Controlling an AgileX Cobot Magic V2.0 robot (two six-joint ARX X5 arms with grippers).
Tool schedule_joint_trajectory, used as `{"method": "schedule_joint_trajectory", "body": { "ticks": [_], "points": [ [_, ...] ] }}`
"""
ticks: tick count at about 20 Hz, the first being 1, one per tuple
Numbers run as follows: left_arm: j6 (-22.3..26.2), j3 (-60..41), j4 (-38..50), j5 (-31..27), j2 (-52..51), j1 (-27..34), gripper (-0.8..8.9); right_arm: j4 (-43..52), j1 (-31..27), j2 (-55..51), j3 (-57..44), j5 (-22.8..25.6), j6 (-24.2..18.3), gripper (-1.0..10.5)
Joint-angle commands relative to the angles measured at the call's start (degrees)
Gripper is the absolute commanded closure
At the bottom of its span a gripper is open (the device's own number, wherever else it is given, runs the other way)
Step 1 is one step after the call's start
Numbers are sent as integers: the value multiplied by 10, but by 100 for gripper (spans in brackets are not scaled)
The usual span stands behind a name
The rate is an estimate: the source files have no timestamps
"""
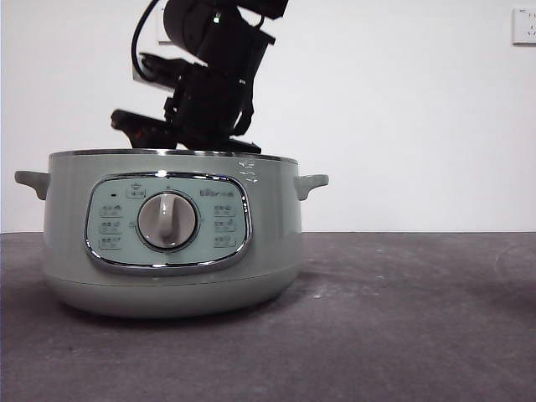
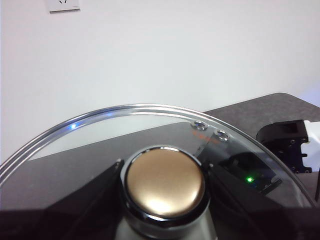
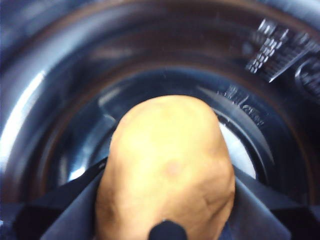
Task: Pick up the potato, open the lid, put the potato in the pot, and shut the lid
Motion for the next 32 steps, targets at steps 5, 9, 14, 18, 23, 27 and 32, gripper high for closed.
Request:
{"method": "schedule_joint_trajectory", "body": {
  "ticks": [5,9,14,18,23,27,32],
  "points": [
    [6,8,11,-1,15,0,821,-8,1,31,2,1,-20,940],
    [6,8,7,-1,18,0,821,-19,0,31,2,2,-18,567],
    [5,8,1,-1,18,0,821,-24,-1,13,3,6,-13,554],
    [5,8,14,-1,35,0,821,-56,-9,-68,4,19,-11,566],
    [5,8,63,2,102,0,821,-174,-38,-232,4,85,-6,568],
    [-1,8,108,30,202,0,821,-216,-54,-357,4,122,16,569],
    [-26,8,157,47,294,-6,821,-233,-56,-447,4,144,35,569]
  ]
}}
